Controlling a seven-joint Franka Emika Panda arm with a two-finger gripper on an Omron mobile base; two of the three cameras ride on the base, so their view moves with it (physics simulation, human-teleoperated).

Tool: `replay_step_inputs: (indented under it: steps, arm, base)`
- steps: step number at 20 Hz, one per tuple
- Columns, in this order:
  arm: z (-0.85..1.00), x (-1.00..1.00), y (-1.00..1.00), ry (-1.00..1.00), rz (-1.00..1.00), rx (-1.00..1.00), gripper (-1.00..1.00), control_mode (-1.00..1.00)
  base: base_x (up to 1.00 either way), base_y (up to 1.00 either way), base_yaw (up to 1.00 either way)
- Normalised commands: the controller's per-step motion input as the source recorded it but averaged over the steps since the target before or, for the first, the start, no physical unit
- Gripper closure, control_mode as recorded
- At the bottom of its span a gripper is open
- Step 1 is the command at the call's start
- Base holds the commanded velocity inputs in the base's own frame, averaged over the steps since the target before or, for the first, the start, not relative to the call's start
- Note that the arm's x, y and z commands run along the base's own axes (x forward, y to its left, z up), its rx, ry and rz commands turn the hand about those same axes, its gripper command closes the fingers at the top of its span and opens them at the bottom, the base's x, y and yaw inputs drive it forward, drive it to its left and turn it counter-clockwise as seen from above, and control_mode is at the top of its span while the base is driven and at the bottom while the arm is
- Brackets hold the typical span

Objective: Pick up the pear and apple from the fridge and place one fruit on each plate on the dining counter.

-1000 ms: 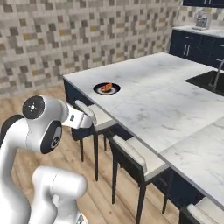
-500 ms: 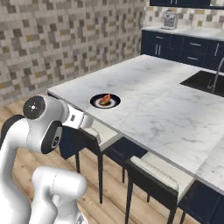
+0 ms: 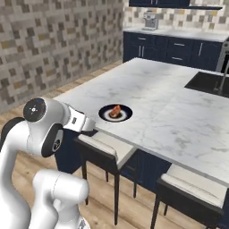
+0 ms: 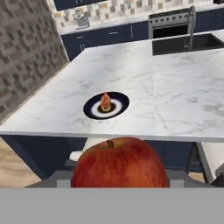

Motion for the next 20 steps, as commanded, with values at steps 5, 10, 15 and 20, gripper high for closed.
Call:
replay_step_inputs:
  steps: [5, 10, 15, 20]
  arm:
    - [0.0, 0.0, 0.0, 0.0, 0.0, 0.0, 1.0, 1.0]
    - [0.0, 0.0, 0.0, 0.0, 0.0, 0.0, 1.0, 1.0]
    - [0.0, 0.0, 0.0, 0.0, 0.0, 0.0, 1.0, 1.0]
    - [-0.02, 0.03, 0.17, 0.0, -0.19, -0.02, 1.0, -1.0]
  base:
    - [0.65, 0.34, -0.32]
    - [0.67, 0.26, -0.32]
    - [0.52, 0.3, -0.32]
    - [0.09, 0.12, -0.13]
